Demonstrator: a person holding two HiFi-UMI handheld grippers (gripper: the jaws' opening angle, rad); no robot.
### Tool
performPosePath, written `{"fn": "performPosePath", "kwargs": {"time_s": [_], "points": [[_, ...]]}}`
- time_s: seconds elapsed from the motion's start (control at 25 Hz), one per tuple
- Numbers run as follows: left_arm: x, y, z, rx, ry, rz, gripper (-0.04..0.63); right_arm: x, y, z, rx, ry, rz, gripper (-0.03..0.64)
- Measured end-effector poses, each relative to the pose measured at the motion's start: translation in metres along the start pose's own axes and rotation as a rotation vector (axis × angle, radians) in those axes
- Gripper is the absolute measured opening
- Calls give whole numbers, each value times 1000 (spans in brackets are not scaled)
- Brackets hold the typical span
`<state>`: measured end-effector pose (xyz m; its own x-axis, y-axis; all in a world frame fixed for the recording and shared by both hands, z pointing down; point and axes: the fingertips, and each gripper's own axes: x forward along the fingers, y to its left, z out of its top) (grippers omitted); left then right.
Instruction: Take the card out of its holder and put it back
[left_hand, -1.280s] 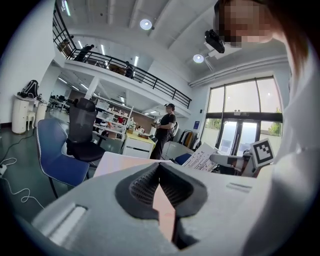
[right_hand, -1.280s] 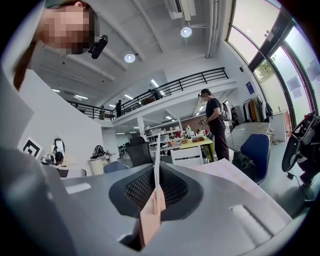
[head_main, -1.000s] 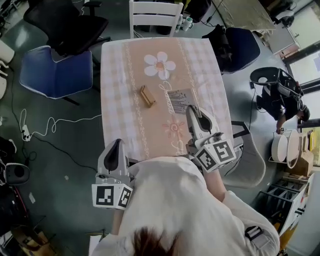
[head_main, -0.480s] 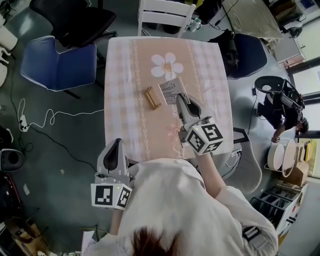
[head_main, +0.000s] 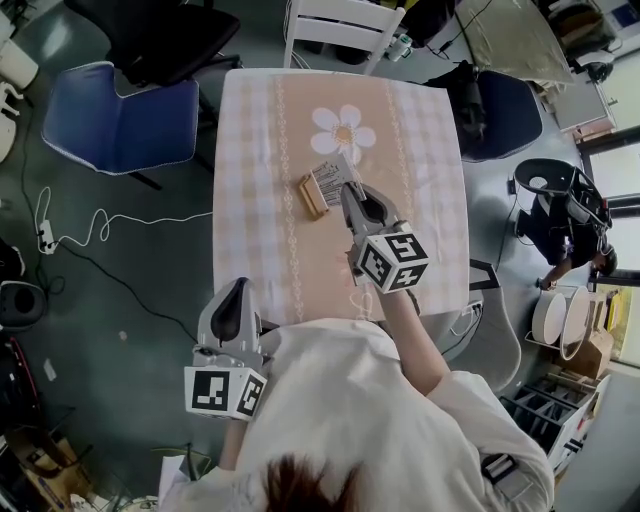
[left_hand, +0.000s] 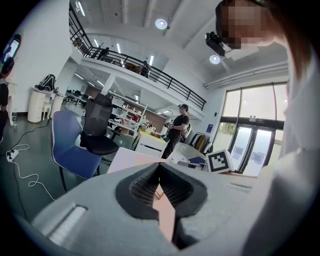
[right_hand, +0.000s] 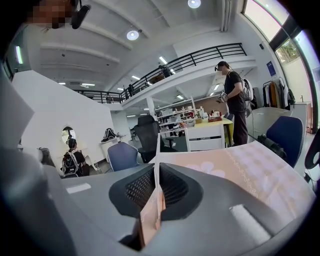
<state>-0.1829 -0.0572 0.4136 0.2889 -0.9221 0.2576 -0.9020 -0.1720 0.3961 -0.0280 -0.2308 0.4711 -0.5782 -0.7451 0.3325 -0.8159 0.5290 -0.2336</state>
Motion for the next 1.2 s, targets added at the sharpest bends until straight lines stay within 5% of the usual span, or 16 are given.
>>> {"fn": "performPosePath", "kwargs": {"time_s": [1.2], "points": [[6, 6, -2, -24, 19, -8, 0, 17, -4, -29, -17, 102, -40, 14]]}}
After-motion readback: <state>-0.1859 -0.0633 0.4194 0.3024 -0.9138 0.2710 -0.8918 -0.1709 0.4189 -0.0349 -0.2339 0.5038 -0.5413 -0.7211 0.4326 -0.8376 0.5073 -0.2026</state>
